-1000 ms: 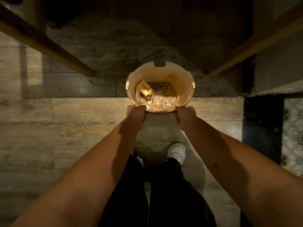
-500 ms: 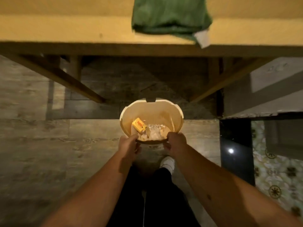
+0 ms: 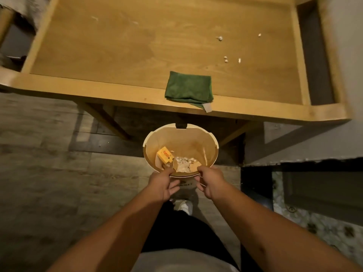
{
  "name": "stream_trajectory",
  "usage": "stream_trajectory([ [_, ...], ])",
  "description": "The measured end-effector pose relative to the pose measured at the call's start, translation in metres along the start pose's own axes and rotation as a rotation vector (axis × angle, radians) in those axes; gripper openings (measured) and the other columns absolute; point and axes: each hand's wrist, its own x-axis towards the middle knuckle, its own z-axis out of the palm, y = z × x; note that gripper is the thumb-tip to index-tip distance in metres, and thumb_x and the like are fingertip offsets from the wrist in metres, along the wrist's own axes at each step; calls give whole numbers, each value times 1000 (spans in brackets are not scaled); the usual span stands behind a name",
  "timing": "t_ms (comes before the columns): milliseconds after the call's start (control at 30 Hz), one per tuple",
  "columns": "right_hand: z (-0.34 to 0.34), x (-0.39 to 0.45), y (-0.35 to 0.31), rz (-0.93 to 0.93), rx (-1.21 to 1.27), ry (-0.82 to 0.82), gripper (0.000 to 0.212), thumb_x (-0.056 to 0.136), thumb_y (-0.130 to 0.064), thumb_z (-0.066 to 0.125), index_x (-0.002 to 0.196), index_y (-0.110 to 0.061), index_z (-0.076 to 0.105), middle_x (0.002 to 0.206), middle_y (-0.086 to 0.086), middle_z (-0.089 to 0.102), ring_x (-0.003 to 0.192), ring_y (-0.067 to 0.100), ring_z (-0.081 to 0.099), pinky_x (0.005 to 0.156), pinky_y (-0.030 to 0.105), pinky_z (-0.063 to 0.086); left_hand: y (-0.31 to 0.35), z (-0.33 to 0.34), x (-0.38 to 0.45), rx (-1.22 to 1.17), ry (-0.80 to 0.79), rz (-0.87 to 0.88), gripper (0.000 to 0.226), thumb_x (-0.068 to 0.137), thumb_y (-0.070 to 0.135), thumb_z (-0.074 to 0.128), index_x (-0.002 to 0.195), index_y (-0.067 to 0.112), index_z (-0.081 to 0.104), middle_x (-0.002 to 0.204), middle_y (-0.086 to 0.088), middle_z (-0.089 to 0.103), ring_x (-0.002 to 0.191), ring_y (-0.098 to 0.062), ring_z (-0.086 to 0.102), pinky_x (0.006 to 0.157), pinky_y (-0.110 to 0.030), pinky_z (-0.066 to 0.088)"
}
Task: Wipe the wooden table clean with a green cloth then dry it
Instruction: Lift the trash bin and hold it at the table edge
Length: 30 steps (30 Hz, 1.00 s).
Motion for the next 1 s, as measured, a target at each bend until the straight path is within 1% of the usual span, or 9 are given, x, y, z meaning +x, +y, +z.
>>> stream_trajectory([
  [200, -12, -19, -29, 112, -57, -9, 17, 96, -32, 61, 103, -18, 66, 88, 1, 65, 86, 16, 64, 88, 42, 47, 32, 12, -20, 11, -28, 38, 38, 99, 22, 60, 136, 20, 53, 119, -11, 69, 73, -28, 70, 46, -33, 55],
  [300, -3, -23, -37, 101, -2, -3, 19, 96, -26, 59, 112, -17, 65, 95, 2, 70, 92, 15, 67, 78, 37, 46, 46, 18, -24, 19, 44, 59, 34, 94, 25, 67, 126, 18, 57, 111, -12, 73, 70, -22, 72, 40, -21, 48],
  [433, 13, -24, -41, 28, 74, -12, 21, 97, -20, 56, 118, -17, 60, 85, 3, 72, 77, 12, 70, 56, 24, 43, 55, 32, -24, -27, 128, 63, 37, 87, 30, 75, 115, 9, 64, 98, -13, 73, 61, -14, 58, 43, -21, 43],
  [533, 9, -18, -49, 33, 37, -32, 21, 98, -21, 54, 118, -18, 58, 85, 3, 70, 82, 14, 70, 62, 28, 46, 53, 49, -26, -96, 117, 41, 35, 90, 24, 72, 121, 9, 62, 110, -12, 71, 83, -18, 66, 51, -26, 49],
  [700, -22, -10, -102, 75, -644, -333, 29, 98, -45, 53, 105, -18, 60, 92, 2, 67, 86, 19, 66, 68, 32, 47, 54, 76, -19, -254, 139, 105, 33, 95, 21, 66, 124, 6, 60, 101, -15, 70, 80, -23, 68, 51, -33, 60],
  [767, -27, -8, -135, -124, -1079, -537, 20, 95, -42, 58, 108, -26, 60, 102, 0, 67, 89, 16, 65, 69, 29, 53, 55, 85, -15, -301, 171, 130, 36, 95, 26, 66, 122, 2, 62, 98, -16, 72, 74, -22, 70, 49, -30, 60],
  [833, -25, 0, -171, -547, -1530, -586, 26, 92, -44, 59, 106, -23, 62, 105, 3, 66, 93, 21, 63, 75, 34, 53, 56, 95, -11, -338, 188, 170, 42, 96, 26, 64, 122, -6, 60, 95, -21, 69, 60, -21, 68, 35, -22, 47],
  [933, -9, 3, -229, -1169, -1706, -582, 27, 90, -50, 57, 99, -24, 55, 93, 0, 61, 84, 21, 60, 63, 32, 48, 53, 108, -11, -399, 226, 216, 38, 98, 19, 59, 127, -5, 55, 79, -18, 63, 43, -18, 63, 28, -20, 38],
  [1000, 6, 11, -263, -1545, -1780, -596, 39, 89, -51, 59, 113, -21, 56, 108, 5, 62, 99, 25, 59, 77, 38, 54, 52, 118, -16, -462, 260, 238, 32, 97, 14, 59, 125, -1, 55, 78, -15, 64, 43, -16, 64, 30, -22, 43],
])
